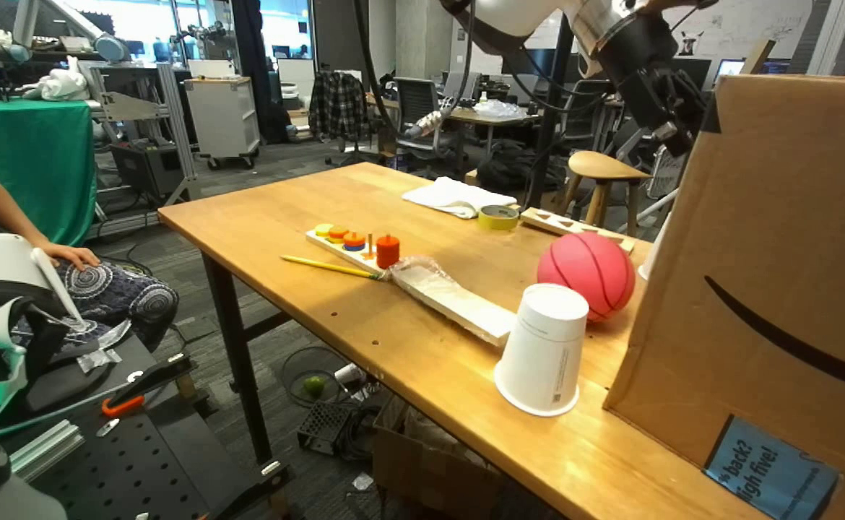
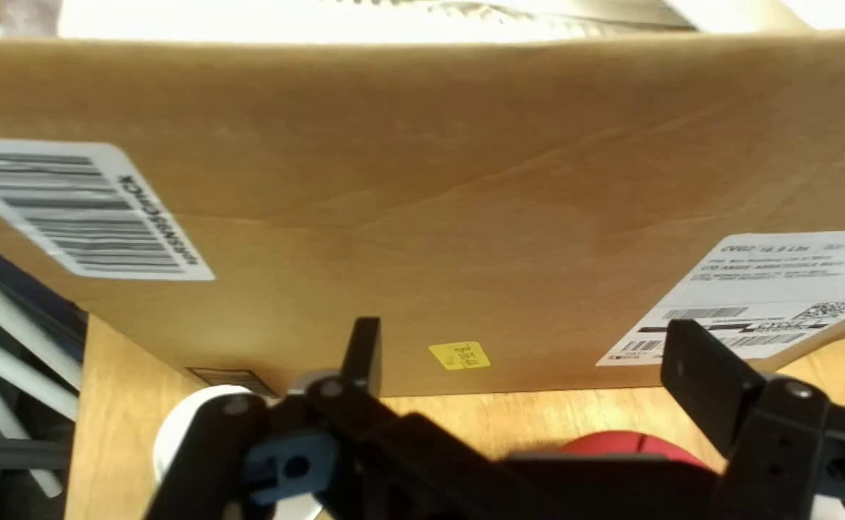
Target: Move the ball
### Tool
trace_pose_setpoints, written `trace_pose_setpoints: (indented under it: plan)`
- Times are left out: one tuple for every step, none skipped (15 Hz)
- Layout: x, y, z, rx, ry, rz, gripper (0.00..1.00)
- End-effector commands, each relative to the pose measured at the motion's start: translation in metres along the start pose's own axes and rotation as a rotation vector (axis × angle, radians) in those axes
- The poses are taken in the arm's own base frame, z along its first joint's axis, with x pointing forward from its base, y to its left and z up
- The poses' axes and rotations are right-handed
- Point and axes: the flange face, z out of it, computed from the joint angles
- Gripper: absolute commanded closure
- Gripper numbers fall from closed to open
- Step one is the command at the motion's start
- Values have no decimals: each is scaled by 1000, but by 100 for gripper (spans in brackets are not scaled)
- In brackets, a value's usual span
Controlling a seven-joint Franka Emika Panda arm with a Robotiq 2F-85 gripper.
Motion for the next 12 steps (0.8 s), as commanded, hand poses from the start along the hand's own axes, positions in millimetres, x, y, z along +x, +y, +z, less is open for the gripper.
trace_pose_setpoints:
  plan:
    - [1,-21,-36,-39,3,52,0]
    - [8,-27,-43,-15,69,60,0]
    - [21,-34,-50,20,134,77,0]
    - [34,-40,-56,54,185,82,0]
    - [50,-49,-63,96,235,70,0]
    - [63,-57,-70,130,289,67,0]
    - [79,-63,-77,162,344,66,0]
    - [93,-70,-87,185,405,59,0]
    - [106,-74,-95,209,466,57,0]
    - [117,-77,-104,221,529,50,0]
    - [128,-80,-113,231,592,43,0]
    - [138,-83,-122,243,654,33,0]
